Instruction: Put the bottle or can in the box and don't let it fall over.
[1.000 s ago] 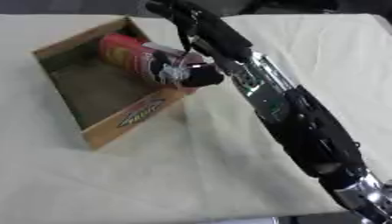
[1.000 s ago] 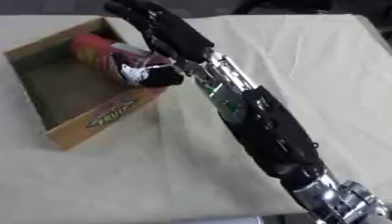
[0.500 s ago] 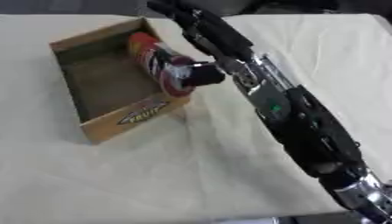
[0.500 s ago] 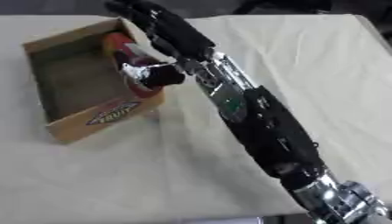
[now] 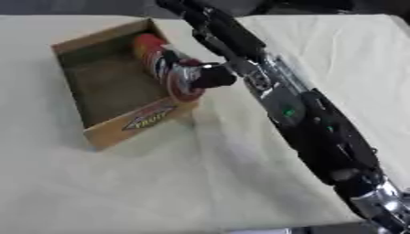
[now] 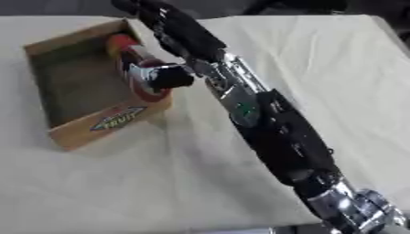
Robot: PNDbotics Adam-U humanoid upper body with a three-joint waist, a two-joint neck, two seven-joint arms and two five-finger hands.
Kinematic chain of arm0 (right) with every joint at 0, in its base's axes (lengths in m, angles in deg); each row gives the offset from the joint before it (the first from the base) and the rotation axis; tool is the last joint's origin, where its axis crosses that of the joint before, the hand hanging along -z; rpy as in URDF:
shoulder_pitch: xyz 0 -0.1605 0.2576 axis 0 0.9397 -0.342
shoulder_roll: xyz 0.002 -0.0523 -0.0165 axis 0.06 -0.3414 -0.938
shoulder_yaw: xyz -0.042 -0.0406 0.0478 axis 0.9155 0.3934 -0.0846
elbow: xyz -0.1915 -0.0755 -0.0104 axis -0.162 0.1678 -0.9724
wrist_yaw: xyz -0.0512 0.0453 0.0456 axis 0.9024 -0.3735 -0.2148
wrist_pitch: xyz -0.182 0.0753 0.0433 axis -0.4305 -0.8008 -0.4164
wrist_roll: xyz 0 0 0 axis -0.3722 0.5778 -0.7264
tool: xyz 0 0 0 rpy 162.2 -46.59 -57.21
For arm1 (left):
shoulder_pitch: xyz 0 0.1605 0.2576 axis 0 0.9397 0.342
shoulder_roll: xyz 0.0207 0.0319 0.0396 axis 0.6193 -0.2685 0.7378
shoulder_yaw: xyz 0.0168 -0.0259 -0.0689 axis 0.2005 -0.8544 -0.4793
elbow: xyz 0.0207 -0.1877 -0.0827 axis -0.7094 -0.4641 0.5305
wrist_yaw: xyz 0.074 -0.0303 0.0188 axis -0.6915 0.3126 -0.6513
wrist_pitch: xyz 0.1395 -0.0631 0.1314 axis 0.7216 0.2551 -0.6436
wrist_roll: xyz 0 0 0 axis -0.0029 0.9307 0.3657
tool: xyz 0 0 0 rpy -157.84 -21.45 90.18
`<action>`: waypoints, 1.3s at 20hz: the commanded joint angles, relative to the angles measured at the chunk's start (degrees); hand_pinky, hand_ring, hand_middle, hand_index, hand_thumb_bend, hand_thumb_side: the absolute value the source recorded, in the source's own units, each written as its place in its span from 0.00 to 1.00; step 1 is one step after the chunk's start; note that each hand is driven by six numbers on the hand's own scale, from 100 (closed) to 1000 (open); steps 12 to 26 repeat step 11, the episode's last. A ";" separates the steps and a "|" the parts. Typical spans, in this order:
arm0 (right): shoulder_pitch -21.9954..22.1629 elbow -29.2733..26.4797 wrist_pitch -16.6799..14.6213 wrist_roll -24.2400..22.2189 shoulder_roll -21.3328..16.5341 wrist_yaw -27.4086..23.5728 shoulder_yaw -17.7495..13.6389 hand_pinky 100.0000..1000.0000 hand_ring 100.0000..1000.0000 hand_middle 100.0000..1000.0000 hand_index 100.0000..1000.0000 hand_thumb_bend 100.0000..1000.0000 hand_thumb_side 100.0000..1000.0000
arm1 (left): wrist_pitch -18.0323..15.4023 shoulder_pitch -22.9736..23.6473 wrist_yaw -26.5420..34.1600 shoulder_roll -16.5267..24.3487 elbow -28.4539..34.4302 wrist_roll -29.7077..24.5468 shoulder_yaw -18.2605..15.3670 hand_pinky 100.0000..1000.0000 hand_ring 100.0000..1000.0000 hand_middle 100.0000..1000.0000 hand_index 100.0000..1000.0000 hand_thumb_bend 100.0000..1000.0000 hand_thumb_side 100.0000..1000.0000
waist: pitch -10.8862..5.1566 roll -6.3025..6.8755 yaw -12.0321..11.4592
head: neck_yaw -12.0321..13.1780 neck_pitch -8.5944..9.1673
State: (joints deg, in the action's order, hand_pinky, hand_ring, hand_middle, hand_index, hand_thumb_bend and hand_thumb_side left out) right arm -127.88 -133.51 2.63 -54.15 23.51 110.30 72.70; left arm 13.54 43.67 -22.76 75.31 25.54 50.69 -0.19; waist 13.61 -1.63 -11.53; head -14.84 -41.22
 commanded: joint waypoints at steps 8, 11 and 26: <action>12.92 -14.71 7.06 2.70 -10.31 -24.69 -9.27 0.63 0.00 1.00 0.96 0.00 0.60 | 0.18 0.28 -0.35 0.85 0.79 0.85 -1.37 0.49 0.75 0.89 0.67 0.00 0.71 | -2.13 1.14 1.98 | 2.19 0.62; 18.80 -18.12 9.10 4.07 -12.45 -30.88 -13.30 0.58 0.00 1.00 0.98 0.00 0.61 | 0.29 0.21 -0.41 0.83 0.83 0.95 -1.51 0.49 0.75 0.89 0.67 0.00 0.71 | -1.91 1.67 2.67 | 2.80 0.60; 18.80 -18.12 9.10 4.07 -12.45 -30.88 -13.30 0.58 0.00 1.00 0.98 0.00 0.61 | 0.29 0.21 -0.41 0.83 0.83 0.95 -1.51 0.49 0.75 0.89 0.67 0.00 0.71 | -1.91 1.67 2.67 | 2.80 0.60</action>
